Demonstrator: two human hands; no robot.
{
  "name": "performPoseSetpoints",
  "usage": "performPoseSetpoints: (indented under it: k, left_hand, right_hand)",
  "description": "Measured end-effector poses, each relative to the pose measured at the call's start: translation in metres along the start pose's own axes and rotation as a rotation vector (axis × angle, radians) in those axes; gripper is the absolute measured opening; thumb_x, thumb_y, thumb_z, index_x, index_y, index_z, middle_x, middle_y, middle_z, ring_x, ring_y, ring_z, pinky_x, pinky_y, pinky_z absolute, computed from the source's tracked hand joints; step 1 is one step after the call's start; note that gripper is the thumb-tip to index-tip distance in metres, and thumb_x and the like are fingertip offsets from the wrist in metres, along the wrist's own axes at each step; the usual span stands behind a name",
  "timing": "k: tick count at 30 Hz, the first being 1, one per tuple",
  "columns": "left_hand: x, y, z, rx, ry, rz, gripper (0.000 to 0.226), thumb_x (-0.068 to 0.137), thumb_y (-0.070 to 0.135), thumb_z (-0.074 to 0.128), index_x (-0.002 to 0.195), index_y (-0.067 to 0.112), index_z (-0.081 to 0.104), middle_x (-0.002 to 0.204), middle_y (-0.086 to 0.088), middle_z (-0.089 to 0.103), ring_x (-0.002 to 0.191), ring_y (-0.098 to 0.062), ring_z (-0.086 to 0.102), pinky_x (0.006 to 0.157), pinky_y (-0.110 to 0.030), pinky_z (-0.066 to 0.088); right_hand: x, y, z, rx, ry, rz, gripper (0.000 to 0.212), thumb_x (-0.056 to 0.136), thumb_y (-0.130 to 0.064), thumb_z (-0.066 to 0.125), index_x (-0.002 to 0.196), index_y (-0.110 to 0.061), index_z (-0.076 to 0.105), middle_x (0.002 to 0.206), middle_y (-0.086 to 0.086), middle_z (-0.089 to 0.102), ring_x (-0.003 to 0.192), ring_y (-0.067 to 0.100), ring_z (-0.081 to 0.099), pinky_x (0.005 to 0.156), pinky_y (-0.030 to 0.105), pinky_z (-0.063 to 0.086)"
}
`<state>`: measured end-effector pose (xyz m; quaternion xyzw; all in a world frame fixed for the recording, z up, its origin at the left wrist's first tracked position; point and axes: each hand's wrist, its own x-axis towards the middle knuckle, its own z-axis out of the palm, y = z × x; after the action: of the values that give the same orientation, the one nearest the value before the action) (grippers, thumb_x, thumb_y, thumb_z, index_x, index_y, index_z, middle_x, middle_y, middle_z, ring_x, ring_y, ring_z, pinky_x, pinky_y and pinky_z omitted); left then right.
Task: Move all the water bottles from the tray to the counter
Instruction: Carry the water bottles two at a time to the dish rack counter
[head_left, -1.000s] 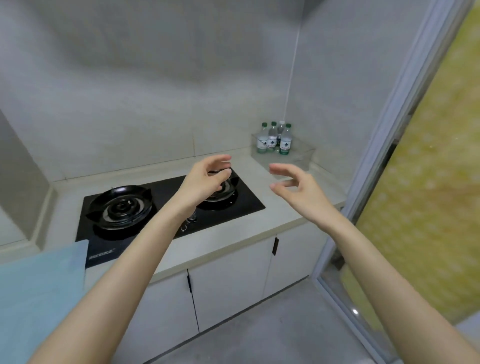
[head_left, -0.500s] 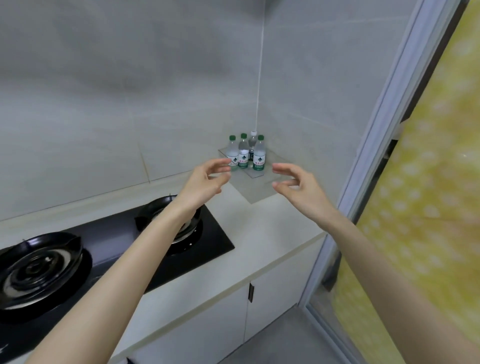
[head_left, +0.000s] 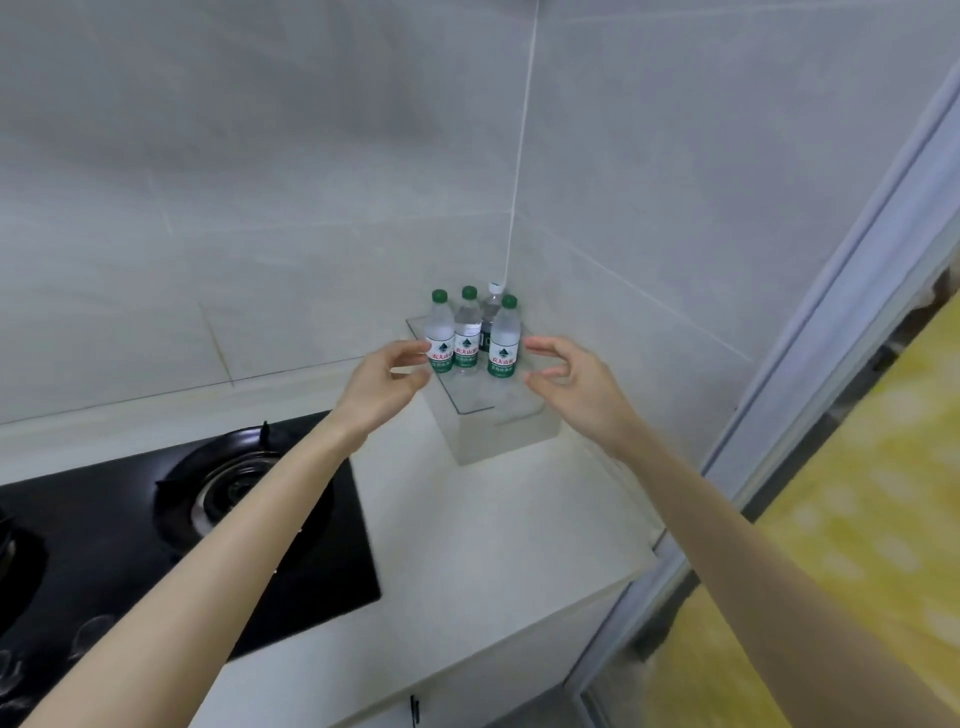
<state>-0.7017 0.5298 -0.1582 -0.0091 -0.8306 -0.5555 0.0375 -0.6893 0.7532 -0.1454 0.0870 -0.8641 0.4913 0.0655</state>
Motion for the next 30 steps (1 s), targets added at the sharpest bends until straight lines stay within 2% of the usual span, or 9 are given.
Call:
performPoseSetpoints:
  k: [3,6,10,14,16,18,22,26,30]
  left_hand:
    - [0.034,-0.014,0.012,0.044,0.002,-0.043,0.037,0.092,0.017,0.056,0.129,0.021,0.055,0.129,0.0,0.057,0.1,-0.015,0.06,0.093,-0.033,0.048]
    - [0.067,-0.031,0.026,0.089,-0.013,-0.082,0.042,0.092,0.017,0.058,0.133,0.021,0.052,0.135,-0.002,0.053,0.108,-0.019,0.059,0.096,-0.035,0.047]
    - [0.118,-0.058,0.041,0.192,-0.028,-0.099,0.049,0.092,0.018,0.058,0.14,0.018,0.046,0.143,-0.006,0.047,0.124,-0.026,0.05,0.096,-0.027,0.04]
    - [0.17,-0.087,0.053,0.42,-0.076,-0.046,0.055,0.092,0.02,0.057,0.144,0.011,0.039,0.148,-0.011,0.04,0.137,-0.025,0.036,0.11,-0.03,0.028]
    - [0.195,-0.105,0.059,0.489,-0.115,-0.073,0.06,0.092,0.024,0.057,0.147,0.012,0.033,0.153,-0.015,0.031,0.143,-0.025,0.026,0.114,-0.031,0.023]
    - [0.218,-0.122,0.065,0.55,-0.164,-0.09,0.066,0.092,0.03,0.056,0.149,0.016,0.027,0.157,-0.015,0.021,0.146,-0.027,0.017,0.116,-0.038,0.023]
    - [0.249,-0.14,0.076,0.753,-0.3,-0.151,0.072,0.096,0.04,0.047,0.153,0.02,0.007,0.161,-0.003,-0.002,0.148,-0.029,-0.002,0.114,-0.048,0.025]
    - [0.252,-0.15,0.083,1.004,-0.309,-0.125,0.074,0.097,0.05,0.037,0.153,0.015,0.002,0.161,0.002,-0.005,0.149,-0.026,-0.004,0.113,-0.044,0.03]
    - [0.255,-0.158,0.087,1.038,-0.259,-0.103,0.076,0.095,0.054,0.035,0.153,0.014,0.004,0.161,0.004,-0.004,0.149,-0.022,-0.003,0.118,-0.043,0.019]
  right_hand:
    - [0.038,0.019,-0.002,0.005,-0.013,0.006,0.038,0.088,-0.011,0.062,0.124,-0.021,0.057,0.124,-0.005,0.061,0.102,0.019,0.061,0.088,0.025,0.048]
    - [0.073,0.038,0.001,-0.017,-0.01,0.023,0.04,0.088,-0.011,0.062,0.126,-0.019,0.056,0.125,-0.005,0.061,0.1,0.018,0.061,0.084,0.021,0.044]
    - [0.121,0.063,0.01,-0.055,-0.008,0.043,0.042,0.089,-0.013,0.061,0.13,-0.017,0.053,0.13,-0.006,0.058,0.095,0.011,0.057,0.076,0.014,0.039]
    - [0.173,0.09,0.021,-0.103,-0.013,0.064,0.043,0.088,-0.013,0.06,0.13,-0.018,0.052,0.128,-0.003,0.057,0.096,0.009,0.053,0.067,0.013,0.036]
    - [0.201,0.103,0.028,-0.127,-0.007,0.078,0.043,0.088,-0.013,0.06,0.13,-0.018,0.051,0.128,0.0,0.056,0.099,0.011,0.052,0.076,0.016,0.036]
    - [0.231,0.117,0.037,-0.154,0.004,0.096,0.046,0.087,-0.013,0.06,0.131,-0.018,0.05,0.13,0.003,0.055,0.109,0.019,0.054,0.088,0.025,0.041]
    - [0.285,0.144,0.054,-0.204,0.018,0.136,0.052,0.084,-0.011,0.059,0.134,-0.016,0.047,0.137,0.006,0.05,0.122,0.025,0.049,0.104,0.036,0.039]
    - [0.321,0.166,0.065,-0.28,0.047,0.086,0.05,0.079,-0.007,0.059,0.128,-0.01,0.05,0.127,0.01,0.056,0.118,0.028,0.051,0.101,0.036,0.04]
    - [0.351,0.184,0.075,-0.312,0.047,0.095,0.048,0.08,-0.004,0.059,0.127,-0.006,0.05,0.122,0.013,0.058,0.113,0.03,0.053,0.098,0.038,0.042]
